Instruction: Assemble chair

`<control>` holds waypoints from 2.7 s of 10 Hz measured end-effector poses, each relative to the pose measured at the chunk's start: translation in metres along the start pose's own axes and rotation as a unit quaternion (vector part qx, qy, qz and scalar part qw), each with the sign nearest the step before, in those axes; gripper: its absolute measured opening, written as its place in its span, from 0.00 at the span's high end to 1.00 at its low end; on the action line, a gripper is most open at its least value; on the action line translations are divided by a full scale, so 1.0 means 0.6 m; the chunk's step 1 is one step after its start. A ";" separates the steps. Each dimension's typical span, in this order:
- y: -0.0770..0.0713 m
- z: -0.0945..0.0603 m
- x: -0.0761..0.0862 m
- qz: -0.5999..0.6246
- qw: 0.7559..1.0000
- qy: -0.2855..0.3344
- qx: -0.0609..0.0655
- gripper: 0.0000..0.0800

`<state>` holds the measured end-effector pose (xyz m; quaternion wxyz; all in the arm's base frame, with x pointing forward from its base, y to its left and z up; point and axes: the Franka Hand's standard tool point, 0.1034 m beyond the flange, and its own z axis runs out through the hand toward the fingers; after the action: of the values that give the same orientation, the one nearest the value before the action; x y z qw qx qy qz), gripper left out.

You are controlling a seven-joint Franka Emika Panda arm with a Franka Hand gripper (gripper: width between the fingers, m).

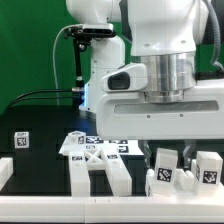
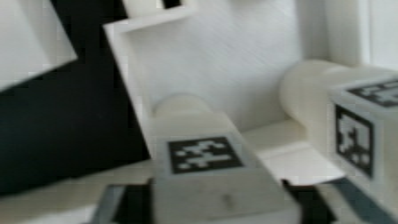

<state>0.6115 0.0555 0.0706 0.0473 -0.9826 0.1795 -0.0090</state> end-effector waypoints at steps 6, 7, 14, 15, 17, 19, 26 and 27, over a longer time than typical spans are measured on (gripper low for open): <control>0.001 0.003 0.001 0.458 0.888 -0.026 0.038 0.64; 0.002 0.005 0.001 0.494 0.868 -0.032 0.045 0.64; -0.009 0.001 -0.002 0.204 0.979 -0.015 0.025 0.21; -0.007 0.001 -0.001 0.175 0.984 -0.015 0.025 0.19; -0.003 0.001 0.000 0.102 0.994 -0.012 0.024 0.19; 0.007 0.001 0.003 -0.033 0.999 -0.003 0.016 0.19; 0.006 0.001 0.003 0.066 0.998 -0.001 0.004 0.64; 0.007 0.001 0.004 0.131 0.991 -0.002 0.005 0.64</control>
Offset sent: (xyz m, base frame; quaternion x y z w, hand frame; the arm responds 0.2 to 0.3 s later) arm 0.0048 0.0073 0.0124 -0.0119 0.0167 0.3492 0.9368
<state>0.6123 0.0508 0.0699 0.0534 -0.9503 0.3066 -0.0021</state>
